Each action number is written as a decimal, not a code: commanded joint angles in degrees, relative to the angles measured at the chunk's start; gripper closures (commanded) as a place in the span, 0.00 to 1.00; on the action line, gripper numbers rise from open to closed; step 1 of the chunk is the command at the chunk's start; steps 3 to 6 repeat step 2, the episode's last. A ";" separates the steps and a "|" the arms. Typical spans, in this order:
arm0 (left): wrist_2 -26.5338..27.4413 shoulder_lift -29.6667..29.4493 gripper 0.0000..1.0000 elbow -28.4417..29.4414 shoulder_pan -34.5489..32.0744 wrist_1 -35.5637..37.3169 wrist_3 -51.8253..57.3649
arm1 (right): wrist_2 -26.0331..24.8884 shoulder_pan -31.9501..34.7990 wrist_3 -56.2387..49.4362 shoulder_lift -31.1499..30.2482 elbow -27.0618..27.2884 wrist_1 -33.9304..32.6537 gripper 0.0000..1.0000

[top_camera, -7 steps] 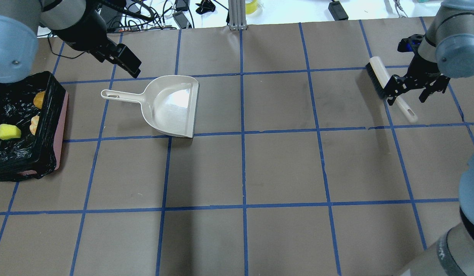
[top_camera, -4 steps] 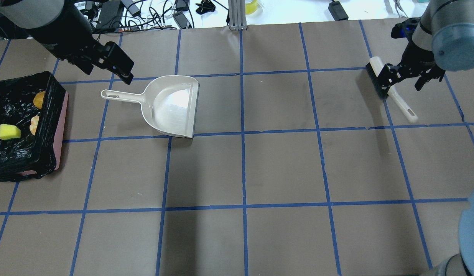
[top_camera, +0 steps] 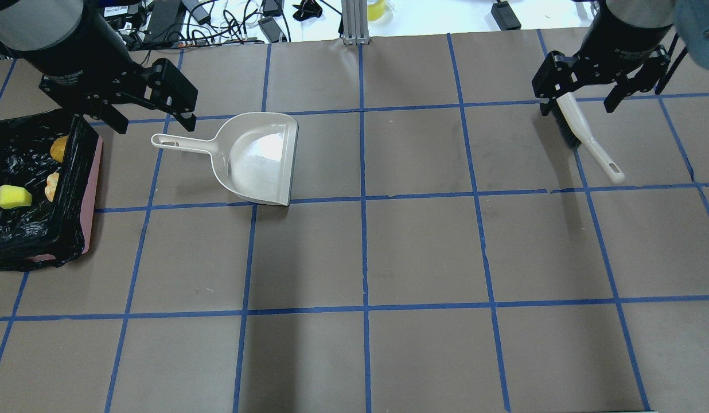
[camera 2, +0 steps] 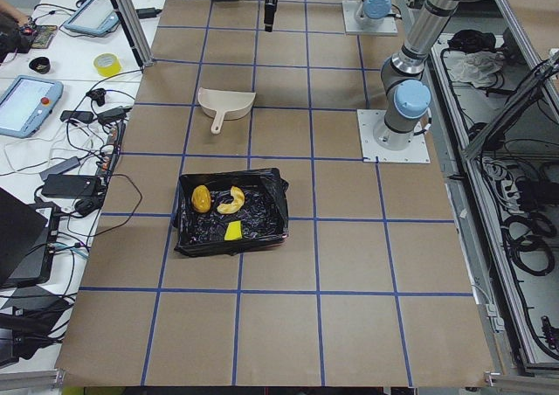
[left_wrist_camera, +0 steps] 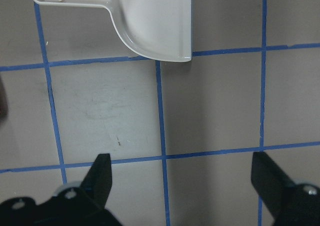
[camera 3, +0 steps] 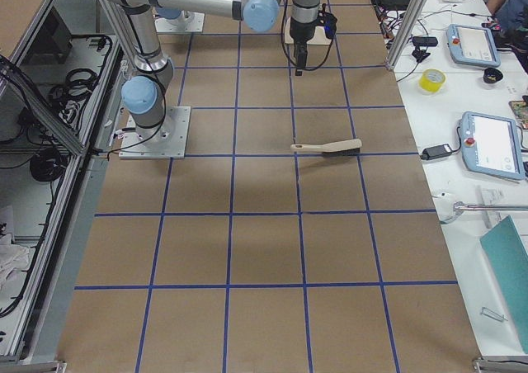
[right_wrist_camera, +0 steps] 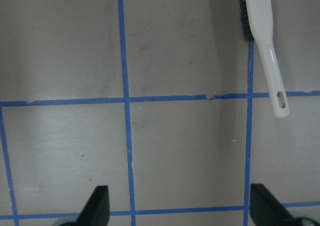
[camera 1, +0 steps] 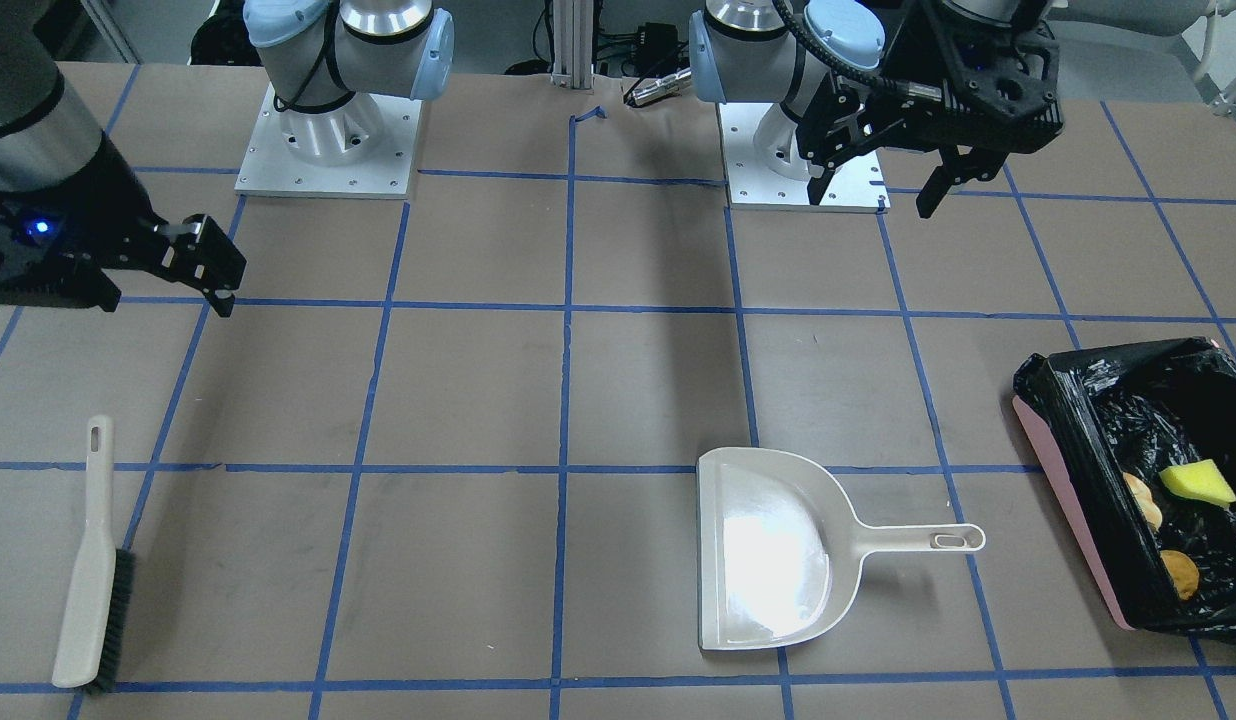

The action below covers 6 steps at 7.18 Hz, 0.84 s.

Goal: Sweep and dump trash into bin
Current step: 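Lower the brush onto the table and open the right gripper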

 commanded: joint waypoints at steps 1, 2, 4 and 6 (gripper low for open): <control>0.24 0.57 0.00 -0.52 0.32 -0.77 -1.18 | 1.20 3.46 7.62 -1.37 -1.08 3.53 0.00; -0.10 0.40 0.00 -0.52 0.24 -0.86 -0.84 | 1.21 4.79 7.68 -1.46 -1.43 3.45 0.00; -0.10 0.40 0.00 -0.52 0.24 -0.86 -0.84 | 1.21 4.79 7.68 -1.46 -1.43 3.45 0.00; -0.10 0.40 0.00 -0.52 0.24 -0.86 -0.84 | 1.21 4.79 7.68 -1.46 -1.43 3.45 0.00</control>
